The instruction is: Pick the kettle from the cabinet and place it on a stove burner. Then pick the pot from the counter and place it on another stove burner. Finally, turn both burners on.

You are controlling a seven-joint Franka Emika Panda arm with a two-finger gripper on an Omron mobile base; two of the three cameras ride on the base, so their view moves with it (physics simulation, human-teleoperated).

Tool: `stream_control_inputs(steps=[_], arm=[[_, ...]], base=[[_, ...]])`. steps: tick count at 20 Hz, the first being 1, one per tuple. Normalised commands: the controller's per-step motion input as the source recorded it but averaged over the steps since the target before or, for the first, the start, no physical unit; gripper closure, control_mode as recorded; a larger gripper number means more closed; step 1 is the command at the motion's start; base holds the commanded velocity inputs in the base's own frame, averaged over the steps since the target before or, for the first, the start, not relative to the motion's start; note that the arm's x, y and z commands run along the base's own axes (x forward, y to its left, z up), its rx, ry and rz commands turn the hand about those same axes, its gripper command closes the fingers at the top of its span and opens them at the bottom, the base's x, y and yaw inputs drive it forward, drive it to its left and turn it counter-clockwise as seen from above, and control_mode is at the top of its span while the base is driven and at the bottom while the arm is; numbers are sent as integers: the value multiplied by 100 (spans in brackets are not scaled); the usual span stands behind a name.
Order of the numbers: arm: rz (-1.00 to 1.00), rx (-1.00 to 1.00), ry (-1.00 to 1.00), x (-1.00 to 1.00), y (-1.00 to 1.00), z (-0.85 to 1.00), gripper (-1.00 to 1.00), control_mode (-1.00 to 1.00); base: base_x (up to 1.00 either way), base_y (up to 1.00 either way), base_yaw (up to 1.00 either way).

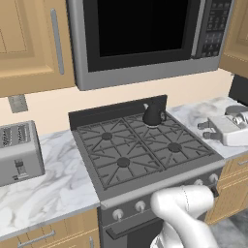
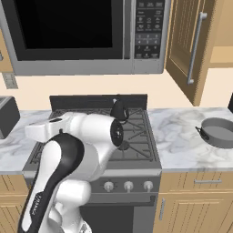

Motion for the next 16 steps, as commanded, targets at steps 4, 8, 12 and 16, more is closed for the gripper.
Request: stream_control_inputs(steps=[4,8,12,16], arm=[[-11,-24,-19,-3,7,-1,-100,-100],[-6,-24,-17,0,0,-8,-100,-100],[-1,-2,0,0,1,0,-100,-100],[0,0,0,0,0,0,-100,-100]], base=[[0,0,0],[0,0,0],[0,0,0],[0,0,0]])
